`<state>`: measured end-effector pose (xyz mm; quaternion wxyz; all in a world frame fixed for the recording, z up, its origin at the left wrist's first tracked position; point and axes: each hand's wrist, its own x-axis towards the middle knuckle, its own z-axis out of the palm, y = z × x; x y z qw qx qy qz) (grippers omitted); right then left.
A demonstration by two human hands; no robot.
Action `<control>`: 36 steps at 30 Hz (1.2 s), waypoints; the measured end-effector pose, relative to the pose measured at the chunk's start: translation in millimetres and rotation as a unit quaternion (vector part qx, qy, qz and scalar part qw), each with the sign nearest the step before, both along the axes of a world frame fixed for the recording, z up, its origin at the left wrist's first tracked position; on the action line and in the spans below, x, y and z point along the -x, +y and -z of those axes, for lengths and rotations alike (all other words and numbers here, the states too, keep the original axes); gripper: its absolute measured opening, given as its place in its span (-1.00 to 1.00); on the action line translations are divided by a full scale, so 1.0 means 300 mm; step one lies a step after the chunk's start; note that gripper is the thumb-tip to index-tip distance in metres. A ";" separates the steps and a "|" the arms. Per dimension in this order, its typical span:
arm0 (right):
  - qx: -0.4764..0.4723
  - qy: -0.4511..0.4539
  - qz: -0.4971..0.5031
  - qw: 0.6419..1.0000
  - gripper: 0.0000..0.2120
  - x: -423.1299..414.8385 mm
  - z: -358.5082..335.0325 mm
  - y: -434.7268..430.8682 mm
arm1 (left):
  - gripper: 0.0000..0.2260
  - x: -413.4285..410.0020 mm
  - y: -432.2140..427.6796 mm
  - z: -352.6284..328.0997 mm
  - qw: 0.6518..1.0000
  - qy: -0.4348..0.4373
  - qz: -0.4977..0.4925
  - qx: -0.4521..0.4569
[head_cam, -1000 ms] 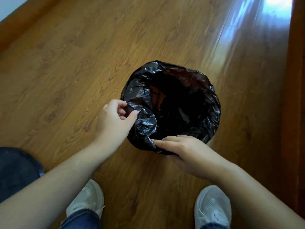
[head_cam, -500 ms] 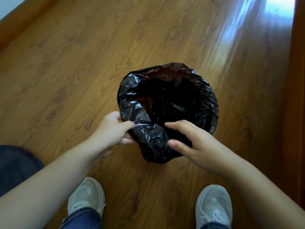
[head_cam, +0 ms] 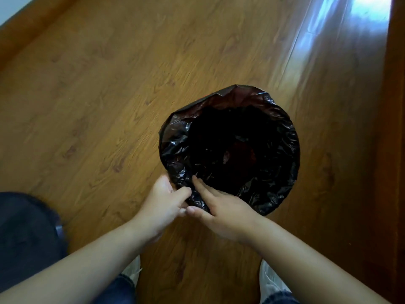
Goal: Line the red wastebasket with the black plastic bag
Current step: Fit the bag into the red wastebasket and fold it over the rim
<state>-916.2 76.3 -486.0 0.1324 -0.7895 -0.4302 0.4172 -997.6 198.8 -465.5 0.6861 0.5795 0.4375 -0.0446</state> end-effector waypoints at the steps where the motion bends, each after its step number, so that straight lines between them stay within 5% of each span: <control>1: -0.003 0.003 0.002 1.000 -0.35 -0.003 -0.001 -0.004 | -0.84 -0.001 0.000 0.001 1.000 0.014 0.015 -0.019; 6: -0.085 0.024 0.095 0.992 -0.37 -0.051 -0.014 -0.020 | -0.88 -0.024 -0.003 -0.022 0.995 0.024 0.084 -0.050; 14: -0.069 0.186 0.015 0.980 -0.45 -0.021 -0.008 0.020 | -0.84 -0.014 0.027 -0.045 0.989 0.033 0.136 -0.041; 20: -0.041 -0.019 -0.058 0.997 -0.39 -0.059 -0.068 0.000 | -0.96 -0.046 0.104 -0.036 0.972 0.005 0.113 -0.208; 25: 0.022 -0.260 -0.106 0.960 -0.36 -0.136 -0.080 -0.048 | -0.65 -0.043 0.217 -0.019 0.939 0.018 0.086 -0.334; 29: 0.028 -0.283 -0.082 0.955 -0.32 -0.167 -0.089 -0.049 | -0.58 -0.033 0.253 0.021 0.941 0.012 0.051 -0.334; 36: -0.125 -0.262 -0.068 0.954 -0.39 -0.110 -0.114 -0.062 | -0.71 -0.048 0.264 0.034 0.970 -0.030 -0.030 -0.238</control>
